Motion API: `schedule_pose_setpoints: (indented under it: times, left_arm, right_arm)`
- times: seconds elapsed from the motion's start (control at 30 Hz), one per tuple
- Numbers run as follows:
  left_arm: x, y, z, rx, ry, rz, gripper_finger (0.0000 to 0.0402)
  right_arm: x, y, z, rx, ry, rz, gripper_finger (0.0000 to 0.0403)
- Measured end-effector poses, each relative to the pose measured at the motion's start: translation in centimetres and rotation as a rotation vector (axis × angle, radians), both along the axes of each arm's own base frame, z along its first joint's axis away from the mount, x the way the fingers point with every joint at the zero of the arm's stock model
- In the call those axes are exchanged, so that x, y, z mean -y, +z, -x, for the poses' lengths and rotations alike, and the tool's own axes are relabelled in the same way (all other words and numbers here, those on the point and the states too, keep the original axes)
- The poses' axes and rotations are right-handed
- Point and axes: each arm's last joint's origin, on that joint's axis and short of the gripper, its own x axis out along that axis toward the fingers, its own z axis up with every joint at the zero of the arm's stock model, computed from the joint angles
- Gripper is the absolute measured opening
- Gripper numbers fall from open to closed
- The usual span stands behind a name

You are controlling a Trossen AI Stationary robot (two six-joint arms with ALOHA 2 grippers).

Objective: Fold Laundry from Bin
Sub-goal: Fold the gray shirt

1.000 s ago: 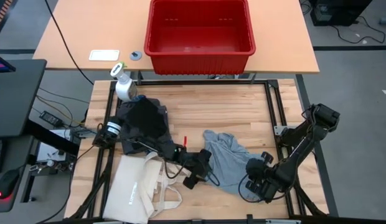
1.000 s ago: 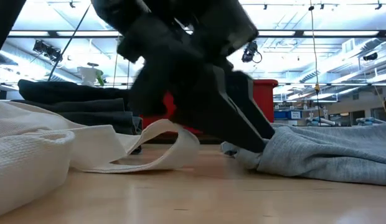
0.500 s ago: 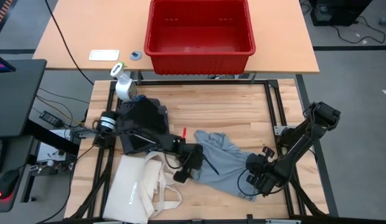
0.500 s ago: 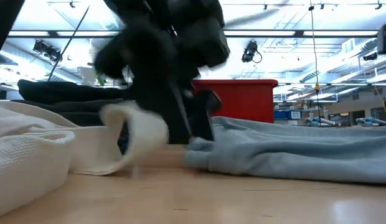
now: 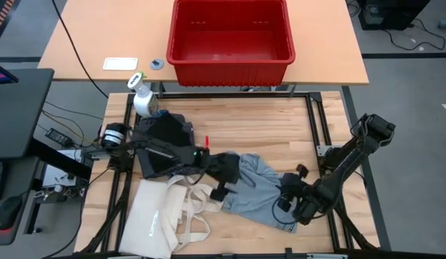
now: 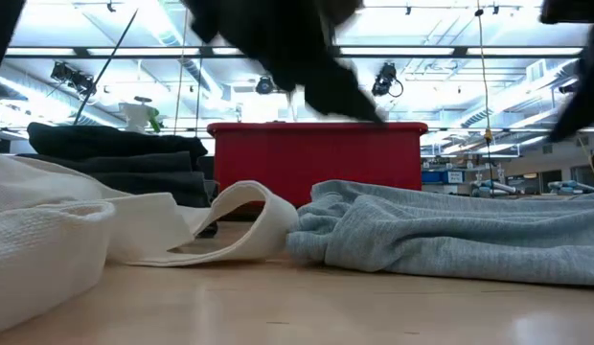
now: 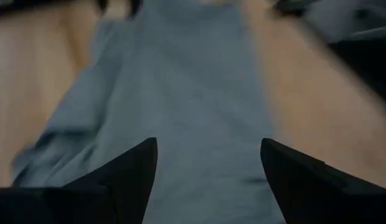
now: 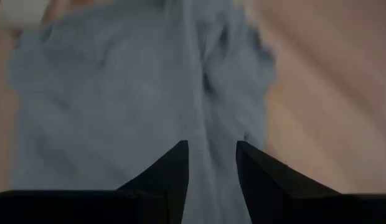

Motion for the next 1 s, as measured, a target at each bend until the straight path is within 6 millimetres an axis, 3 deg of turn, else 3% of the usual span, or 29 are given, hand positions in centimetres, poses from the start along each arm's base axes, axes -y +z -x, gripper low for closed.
schedule_pose_setpoints:
  times: [0.1,0.2,0.33,0.43,0.57,0.73,0.87,1.0]
  left_arm:
    - [-2.8,-1.9,-1.0,-0.028,0.080,-0.007,0.0290]
    - [-6.3,-2.5,-1.8,-0.008,0.157,0.004,0.0290]
    - [-10.9,-3.5,-1.8,-0.041,0.213,0.097,0.0290]
    - [-12.6,-3.1,-1.7,-0.022,0.171,0.193,0.0290]
    - [-11.1,-2.6,-1.9,0.015,0.096,0.170,0.0290]
    - [-7.6,-2.6,-2.3,0.068,0.131,-0.087,0.0290]
    - [-5.5,-2.7,-2.3,0.076,0.161,-0.197,0.0282]
    - [-4.9,-2.9,-2.0,0.036,0.239,-0.252,0.0263]
  right_arm:
    - [0.3,-1.0,-1.3,0.046,0.020,0.132,0.0143]
    - [1.5,-2.2,-2.4,0.012,0.001,0.252,0.0148]
    - [4.4,-2.8,-4.3,-0.044,-0.067,0.289,0.0160]
    - [6.7,-3.3,-5.8,-0.072,-0.040,0.271,0.0169]
    - [10.2,-3.9,-7.9,-0.049,0.059,0.190,0.0176]
    - [14.3,-4.9,-8.7,-0.018,0.111,0.076,0.0176]
    - [15.2,-5.6,-8.5,-0.008,0.177,0.039,0.0176]
    - [15.4,-6.6,-7.9,0.005,0.207,0.048,0.0174]
